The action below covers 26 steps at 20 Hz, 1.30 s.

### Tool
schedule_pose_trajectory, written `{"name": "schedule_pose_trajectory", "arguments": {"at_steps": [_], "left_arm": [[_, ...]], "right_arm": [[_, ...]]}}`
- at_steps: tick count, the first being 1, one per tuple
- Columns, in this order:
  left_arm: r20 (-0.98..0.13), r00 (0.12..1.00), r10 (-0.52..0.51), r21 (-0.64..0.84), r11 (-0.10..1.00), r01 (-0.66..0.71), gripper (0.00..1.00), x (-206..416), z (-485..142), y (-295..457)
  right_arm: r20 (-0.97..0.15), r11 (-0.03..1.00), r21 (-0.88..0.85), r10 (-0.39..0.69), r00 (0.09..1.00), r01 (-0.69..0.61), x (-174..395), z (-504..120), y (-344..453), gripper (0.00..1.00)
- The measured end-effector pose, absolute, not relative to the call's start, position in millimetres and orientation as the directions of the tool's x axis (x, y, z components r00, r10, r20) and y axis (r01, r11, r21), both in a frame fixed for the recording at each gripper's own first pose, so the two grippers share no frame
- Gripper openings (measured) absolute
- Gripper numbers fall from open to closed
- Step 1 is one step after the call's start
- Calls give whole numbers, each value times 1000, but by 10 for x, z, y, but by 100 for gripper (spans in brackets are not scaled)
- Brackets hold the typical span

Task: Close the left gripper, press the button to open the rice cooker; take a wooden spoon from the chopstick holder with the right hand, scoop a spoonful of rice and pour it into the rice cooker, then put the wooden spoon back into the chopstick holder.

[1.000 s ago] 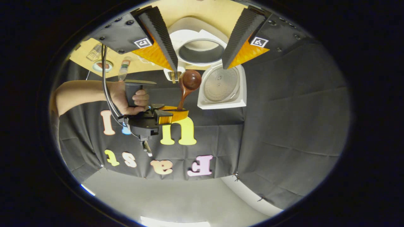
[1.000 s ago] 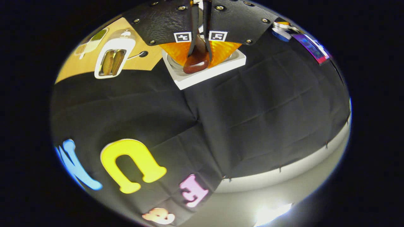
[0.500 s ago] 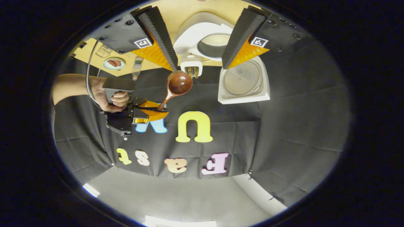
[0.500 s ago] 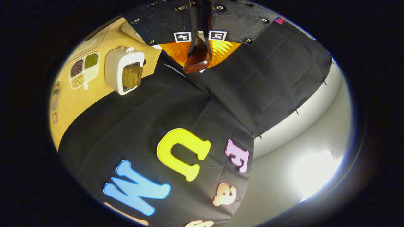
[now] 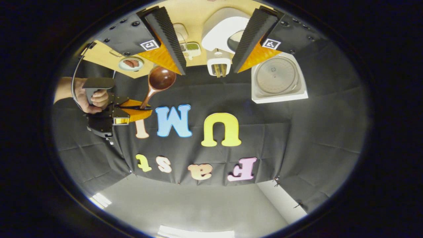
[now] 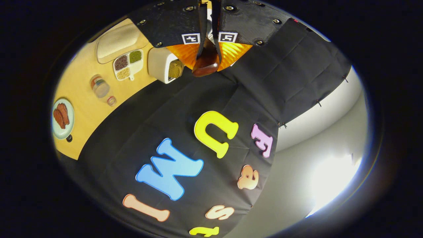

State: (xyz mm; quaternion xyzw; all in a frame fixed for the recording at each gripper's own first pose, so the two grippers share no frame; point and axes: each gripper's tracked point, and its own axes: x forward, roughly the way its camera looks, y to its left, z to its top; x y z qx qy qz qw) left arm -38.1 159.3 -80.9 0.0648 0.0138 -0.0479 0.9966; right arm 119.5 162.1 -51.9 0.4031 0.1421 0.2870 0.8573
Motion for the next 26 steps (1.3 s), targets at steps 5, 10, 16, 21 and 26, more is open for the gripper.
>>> {"name": "schedule_pose_trajectory", "arguments": {"at_steps": [5, 10, 16, 21, 26], "left_arm": [[-36, 987, -157, 93, 983, 160, 97, -293, -847, 1214], [-36, 976, -214, 74, 974, 216, 97, -182, -827, 862], [-43, 970, -238, 93, 966, 242, 97, -130, -811, 604], [-62, 972, -229, 102, 967, 234, 97, -160, -830, 529], [-72, 982, -174, 99, 979, 180, 96, -232, -820, 595]], "right_arm": [[-52, 616, 722, 503, 862, -316, 1025, -563, 905, 6], [-76, 678, 688, 423, 903, -259, 908, -584, 354, 6], [-148, 757, 641, 285, 947, -127, 966, -935, -270, 6], [-271, 853, 521, 155, 950, 9, 981, -1565, -648, 6], [-362, 902, 426, 93, 928, 75, 1059, -2127, -822, 6]]}}
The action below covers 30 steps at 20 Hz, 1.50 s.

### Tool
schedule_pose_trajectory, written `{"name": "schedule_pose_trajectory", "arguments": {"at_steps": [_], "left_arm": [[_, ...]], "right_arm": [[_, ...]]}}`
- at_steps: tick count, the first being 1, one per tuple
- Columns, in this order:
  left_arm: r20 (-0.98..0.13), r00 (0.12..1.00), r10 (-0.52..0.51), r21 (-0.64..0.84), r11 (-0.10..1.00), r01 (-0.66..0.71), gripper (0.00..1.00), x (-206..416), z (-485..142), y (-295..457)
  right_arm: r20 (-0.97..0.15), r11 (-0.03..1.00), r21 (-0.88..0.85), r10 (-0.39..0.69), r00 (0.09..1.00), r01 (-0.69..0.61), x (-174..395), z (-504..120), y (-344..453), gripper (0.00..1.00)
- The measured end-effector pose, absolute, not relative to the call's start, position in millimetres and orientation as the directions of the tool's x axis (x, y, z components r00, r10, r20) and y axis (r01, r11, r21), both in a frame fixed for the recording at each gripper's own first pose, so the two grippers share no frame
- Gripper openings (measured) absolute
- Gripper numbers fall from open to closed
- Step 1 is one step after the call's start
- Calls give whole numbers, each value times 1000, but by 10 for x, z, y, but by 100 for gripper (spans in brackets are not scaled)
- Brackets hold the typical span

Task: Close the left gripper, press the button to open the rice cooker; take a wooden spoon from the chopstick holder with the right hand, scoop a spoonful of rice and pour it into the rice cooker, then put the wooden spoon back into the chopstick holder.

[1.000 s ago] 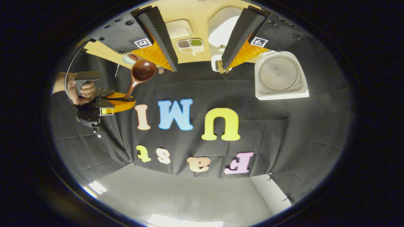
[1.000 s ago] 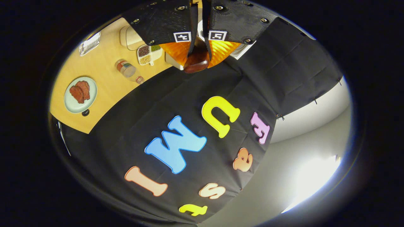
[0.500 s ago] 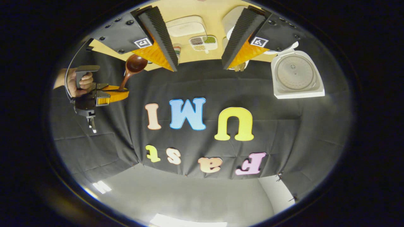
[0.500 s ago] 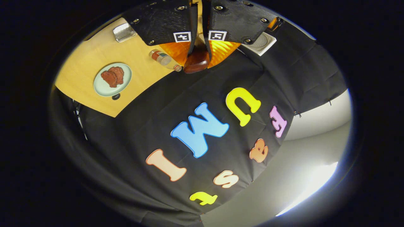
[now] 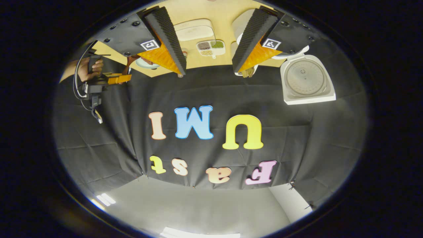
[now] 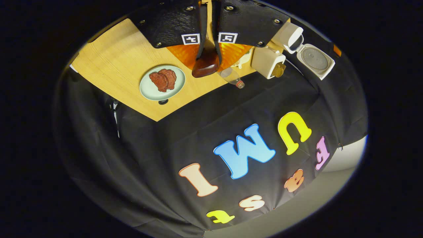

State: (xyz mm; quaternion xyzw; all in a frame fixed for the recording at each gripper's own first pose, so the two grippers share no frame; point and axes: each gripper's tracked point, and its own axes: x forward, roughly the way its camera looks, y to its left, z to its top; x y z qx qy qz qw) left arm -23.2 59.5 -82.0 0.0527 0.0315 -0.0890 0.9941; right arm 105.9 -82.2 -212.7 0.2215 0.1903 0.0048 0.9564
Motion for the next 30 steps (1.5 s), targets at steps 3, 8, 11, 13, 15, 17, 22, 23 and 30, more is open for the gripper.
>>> {"name": "schedule_pose_trajectory", "arguments": {"at_steps": [3, 8, 11, 13, 15, 17, 22, 23, 30], "left_arm": [[-79, 986, -148, 85, 984, 154, 97, -278, -854, 625], [-89, 989, -120, 108, 986, 130, 96, -323, -819, 627], [-98, 990, -102, 109, 988, 112, 97, -329, -839, 659], [-101, 990, -95, 102, 989, 105, 96, -338, -838, 663], [-103, 991, -91, 103, 990, 101, 96, -342, -845, 656], [-99, 990, -96, 107, 989, 106, 97, -352, -828, 623], [-90, 990, -113, 99, 988, 122, 96, -297, -831, 564], [-80, 990, -114, 99, 988, 122, 96, -268, -796, 569], [-68, 998, -10, 80, 997, 15, 96, 149, -534, 1145]], "right_arm": [[-404, 913, 399, 96, 910, 81, 1050, -2382, -822, 6], [-456, 936, 338, 67, 888, 103, 1113, -2753, -842, 6], [-456, 942, 324, 71, 887, 91, 1175, -2859, -757, 6], [-463, 943, 315, 55, 885, 106, 1213, -2951, -762, 6], [-478, 948, 294, 35, 878, 123, 1214, -3083, -811, 7], [-469, 968, 214, -14, 883, 129, 1194, -3097, -975, 18], [-439, 986, 36, -130, 889, 162, 873, -2803, -1398, 98], [-414, 985, 13, -152, 897, 173, 801, -2697, -1463, 98], [-271, 991, 50, -103, 957, 120, 554, -1778, -1240, 98]]}}
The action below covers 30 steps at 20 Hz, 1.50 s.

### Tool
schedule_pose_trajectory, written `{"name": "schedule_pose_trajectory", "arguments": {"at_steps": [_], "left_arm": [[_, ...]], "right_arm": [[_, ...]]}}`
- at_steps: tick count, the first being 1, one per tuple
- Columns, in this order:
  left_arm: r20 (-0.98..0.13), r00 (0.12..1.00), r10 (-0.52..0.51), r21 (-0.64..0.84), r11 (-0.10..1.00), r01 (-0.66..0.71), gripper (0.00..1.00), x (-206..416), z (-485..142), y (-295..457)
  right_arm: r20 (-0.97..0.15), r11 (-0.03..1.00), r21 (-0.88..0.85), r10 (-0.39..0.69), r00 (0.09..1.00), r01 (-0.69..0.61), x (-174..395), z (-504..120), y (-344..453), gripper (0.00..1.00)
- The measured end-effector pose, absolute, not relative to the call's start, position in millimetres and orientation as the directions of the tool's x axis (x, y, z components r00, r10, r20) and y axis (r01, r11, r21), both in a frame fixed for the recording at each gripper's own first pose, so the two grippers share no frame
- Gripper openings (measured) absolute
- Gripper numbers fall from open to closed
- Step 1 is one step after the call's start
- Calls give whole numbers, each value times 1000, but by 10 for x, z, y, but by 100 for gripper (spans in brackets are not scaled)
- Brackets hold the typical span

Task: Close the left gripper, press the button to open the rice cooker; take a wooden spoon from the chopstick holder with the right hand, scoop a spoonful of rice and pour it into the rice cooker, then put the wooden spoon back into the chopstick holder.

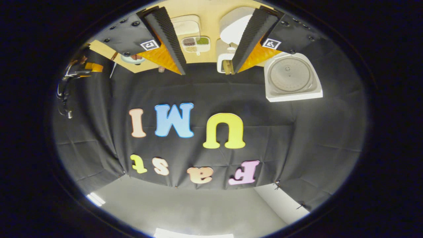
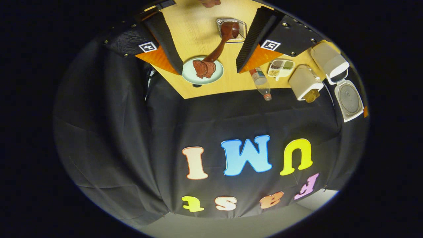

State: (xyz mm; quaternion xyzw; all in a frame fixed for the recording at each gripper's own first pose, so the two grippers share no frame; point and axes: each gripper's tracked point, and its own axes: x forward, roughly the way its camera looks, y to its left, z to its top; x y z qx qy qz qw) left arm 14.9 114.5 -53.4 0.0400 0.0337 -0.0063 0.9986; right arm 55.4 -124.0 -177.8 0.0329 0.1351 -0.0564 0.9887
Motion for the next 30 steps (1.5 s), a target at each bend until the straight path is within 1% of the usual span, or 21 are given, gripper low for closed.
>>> {"name": "schedule_pose_trajectory", "arguments": {"at_steps": [3, 7, 10, 14, 17, 19, 20, 21, 22, 24, 25, 28, 30], "left_arm": [[-46, 998, 46, 57, 997, -44, 97, 408, -325, 1541], [-60, 991, 121, 58, 991, -117, 97, 713, -198, 2130], [-21, 985, 170, 57, 984, -168, 97, 908, 74, 2490], [12, 974, 227, 49, 973, -227, 97, 1205, 349, 2901], [15, 953, 301, 58, 952, -301, 96, 1433, 443, 3321], [30, 932, 360, 12, 933, -361, 96, 1604, 518, 3602], [21, 925, 379, -10, 925, -379, 96, 1697, 525, 3707], [7, 917, 400, -19, 917, -399, 98, 1774, 487, 3843], [-16, 910, 414, -21, 910, -415, 96, 1873, 433, 3943], [-63, 897, 437, -24, 898, -439, 97, 2027, 277, 4113], [-88, 891, 445, -28, 893, -449, 96, 2091, 197, 4185], [-141, 873, 467, -3, 882, -472, 96, 2236, 10, 4369], [-198, 841, 503, 12, 859, -511, 96, 2235, -149, 4510]], "right_arm": [[-243, 995, 59, -69, 968, 85, 566, -1584, -1062, 98], [-221, 999, 28, -22, 975, 29, 610, -1464, -836, 98], [-223, 999, 36, -6, 975, 15, 641, -1433, -738, 98], [-241, 999, 34, 1, 971, 8, 698, -1484, -677, 98], [-252, 999, 32, -8, 968, 17, 745, -1509, -670, 98], [-256, 999, 34, -13, 967, 22, 785, -1518, -664, 98], [-255, 999, 39, -13, 967, 24, 808, -1513, -653, 98], [-255, 999, 41, -16, 967, 28, 829, -1512, -657, 98], [-256, 999, 43, -17, 966, 29, 841, -1505, -646, 98], [-261, 999, 44, -18, 965, 30, 877, -1519, -620, 98], [-265, 999, 45, -17, 964, 30, 899, -1534, -607, 98], [-266, 998, 52, -9, 964, 24, 915, -1525, -565, 98], [-261, 999, 50, -5, 965, 18, 930, -1511, -545, 98]]}}
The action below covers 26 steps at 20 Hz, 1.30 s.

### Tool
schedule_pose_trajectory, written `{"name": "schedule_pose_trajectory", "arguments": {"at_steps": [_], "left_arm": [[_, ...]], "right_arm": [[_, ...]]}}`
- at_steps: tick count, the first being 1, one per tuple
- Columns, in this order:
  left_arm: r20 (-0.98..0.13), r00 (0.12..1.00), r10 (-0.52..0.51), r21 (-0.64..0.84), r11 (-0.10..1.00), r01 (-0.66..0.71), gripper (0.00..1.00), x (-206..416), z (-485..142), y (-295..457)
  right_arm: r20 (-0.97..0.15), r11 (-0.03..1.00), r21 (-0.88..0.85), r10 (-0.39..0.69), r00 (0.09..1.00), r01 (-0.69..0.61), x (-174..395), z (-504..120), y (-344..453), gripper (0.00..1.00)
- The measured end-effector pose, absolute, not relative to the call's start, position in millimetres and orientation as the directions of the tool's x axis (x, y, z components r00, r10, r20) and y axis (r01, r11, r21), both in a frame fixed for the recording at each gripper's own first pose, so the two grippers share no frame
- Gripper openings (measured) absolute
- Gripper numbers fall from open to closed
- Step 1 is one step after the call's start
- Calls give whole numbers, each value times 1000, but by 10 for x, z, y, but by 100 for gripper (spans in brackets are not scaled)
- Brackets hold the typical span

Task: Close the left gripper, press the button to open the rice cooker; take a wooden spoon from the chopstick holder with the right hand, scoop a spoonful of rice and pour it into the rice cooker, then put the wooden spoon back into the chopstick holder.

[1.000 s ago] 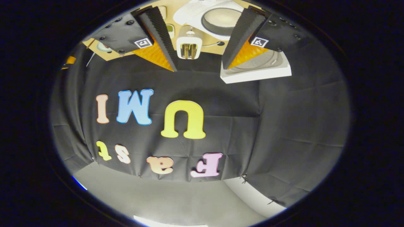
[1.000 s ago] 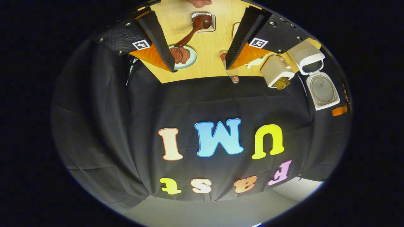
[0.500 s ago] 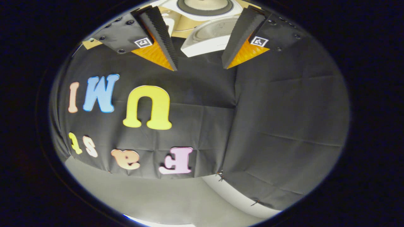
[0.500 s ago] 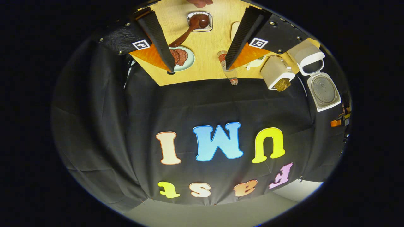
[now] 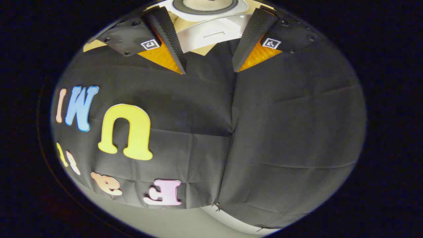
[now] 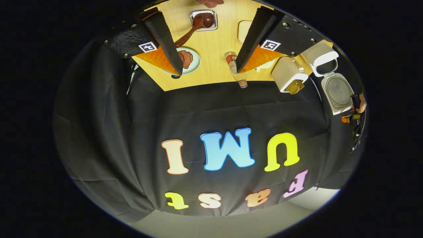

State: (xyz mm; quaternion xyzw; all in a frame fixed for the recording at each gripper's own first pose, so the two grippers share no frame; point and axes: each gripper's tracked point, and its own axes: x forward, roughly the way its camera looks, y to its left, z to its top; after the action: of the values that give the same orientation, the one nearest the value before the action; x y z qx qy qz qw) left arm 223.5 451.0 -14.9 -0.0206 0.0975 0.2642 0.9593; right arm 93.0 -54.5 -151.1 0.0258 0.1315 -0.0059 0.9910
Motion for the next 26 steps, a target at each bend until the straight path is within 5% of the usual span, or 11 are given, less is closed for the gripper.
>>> {"name": "schedule_pose_trajectory", "arguments": {"at_steps": [2, 3, 10, 19, 26], "left_arm": [[-227, 818, 528, 40, 844, -534, 99, 2229, -219, 4571], [-234, 818, 526, 37, 845, -533, 91, 2183, -248, 4508], [-222, 839, 497, 29, 864, -503, 95, 1931, -328, 4019], [-226, 861, 456, 27, 886, -462, 98, 1487, -714, 3293], [-293, 860, 419, -10, 898, -441, 97, 1222, -1214, 2906]], "right_arm": [[-263, 999, 39, 1, 965, 9, 947, -1520, -526, 98], [-262, 999, 35, 5, 965, 4, 948, -1517, -513, 98], [-207, 998, 34, 58, 977, -52, 903, -1300, -350, 98], [11, 994, -49, 98, 995, -98, 793, -444, -271, 98], [-5, 992, -36, 120, 993, -120, 669, -452, -198, 98]]}}
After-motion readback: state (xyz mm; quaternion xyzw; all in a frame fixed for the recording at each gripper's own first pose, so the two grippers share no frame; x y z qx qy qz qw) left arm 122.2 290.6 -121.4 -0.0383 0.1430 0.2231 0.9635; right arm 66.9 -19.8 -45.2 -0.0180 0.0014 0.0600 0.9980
